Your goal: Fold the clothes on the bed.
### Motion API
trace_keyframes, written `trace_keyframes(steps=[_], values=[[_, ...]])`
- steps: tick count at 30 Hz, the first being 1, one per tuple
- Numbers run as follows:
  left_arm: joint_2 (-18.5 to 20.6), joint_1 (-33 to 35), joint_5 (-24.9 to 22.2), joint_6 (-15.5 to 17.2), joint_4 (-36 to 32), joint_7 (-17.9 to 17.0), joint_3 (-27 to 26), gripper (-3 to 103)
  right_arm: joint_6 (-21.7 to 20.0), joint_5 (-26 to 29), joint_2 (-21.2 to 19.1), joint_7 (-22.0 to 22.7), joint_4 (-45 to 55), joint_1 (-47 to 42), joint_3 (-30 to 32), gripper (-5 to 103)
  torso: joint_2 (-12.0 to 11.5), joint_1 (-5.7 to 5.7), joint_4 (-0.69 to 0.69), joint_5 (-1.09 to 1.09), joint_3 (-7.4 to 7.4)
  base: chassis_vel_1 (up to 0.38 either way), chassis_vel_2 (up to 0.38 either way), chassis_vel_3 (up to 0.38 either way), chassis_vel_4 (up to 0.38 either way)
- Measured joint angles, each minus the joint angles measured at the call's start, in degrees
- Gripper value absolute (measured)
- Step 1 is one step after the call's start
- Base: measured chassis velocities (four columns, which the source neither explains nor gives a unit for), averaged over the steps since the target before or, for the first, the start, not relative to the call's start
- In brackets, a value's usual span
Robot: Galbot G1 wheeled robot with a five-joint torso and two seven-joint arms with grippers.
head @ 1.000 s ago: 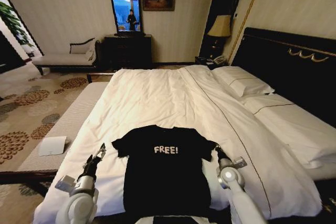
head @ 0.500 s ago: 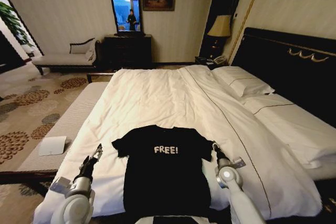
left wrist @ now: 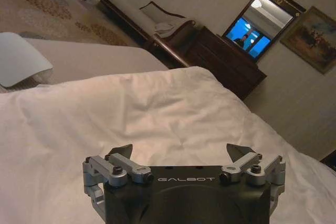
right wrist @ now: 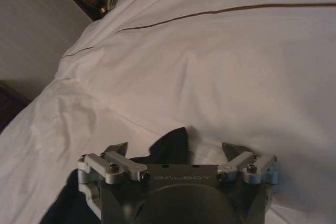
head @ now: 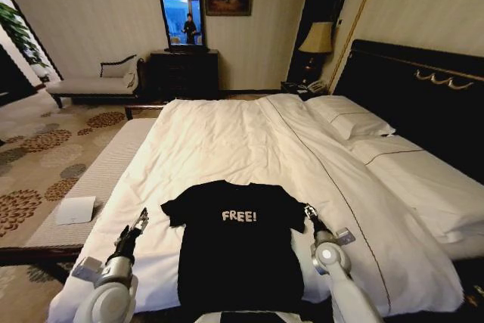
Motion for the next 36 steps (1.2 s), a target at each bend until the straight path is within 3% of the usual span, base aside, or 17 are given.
trace_keyframes(steps=[4,6,10,12,15,21,25,36], values=[[0.3,-0.1,-0.1,0.2,-1.0,-0.5,-0.4,100,-0.5,1.5,-0.1,-1.0,-0.7,1.7,-0.1,80,0.0,0.0,0.01,0.0,0.0,0.0,0.0,0.0,0.0],[0.4,0.0,-0.2,0.2,-1.0,-0.5,-0.5,100,-0.5,1.6,-0.1,-1.1,-0.8,1.8,-0.1,80,0.0,0.01,0.01,0.0,0.0,0.0,0.0,0.0,0.0],[0.7,0.2,-0.6,0.2,-1.1,-0.5,-0.8,100,-0.5,1.7,0.5,-1.1,-0.9,1.8,0.0,57,0.0,0.0,0.01,0.0,0.0,0.0,0.0,0.0,0.0],[0.7,0.1,-0.7,0.3,-1.1,-0.5,-0.8,100,-0.5,1.7,0.6,-1.0,-0.9,1.8,0.0,57,0.0,0.0,0.01,0.0,0.0,0.0,0.0,0.0,0.0],[0.7,0.0,-0.9,0.3,-0.8,-0.6,-0.8,100,-0.7,1.5,0.9,-0.6,-0.9,1.6,0.1,41,0.0,0.01,0.01,0.0,0.0,0.0,0.0,0.0,0.0],[0.8,0.0,-1.1,0.3,-0.5,-0.6,-0.6,100,-0.9,1.3,1.1,-0.6,-0.7,1.5,0.3,24,0.0,0.0,0.0,0.0,0.0,0.0,0.0,0.0,0.0],[1.2,-0.1,-1.6,0.2,0.1,-0.6,-0.7,100,-0.8,1.1,1.0,-1.3,-0.5,1.5,0.4,3,0.0,0.0,0.01,0.0,0.0,0.0,0.0,0.0,0.0],[1.2,0.1,-1.7,0.2,-0.1,-0.6,-0.7,100,0.7,-0.1,0.6,-5.0,1.3,2.0,-2.2,0,0.0,0.01,0.01,0.0,0.0,0.0,0.0,0.0,0.0]])
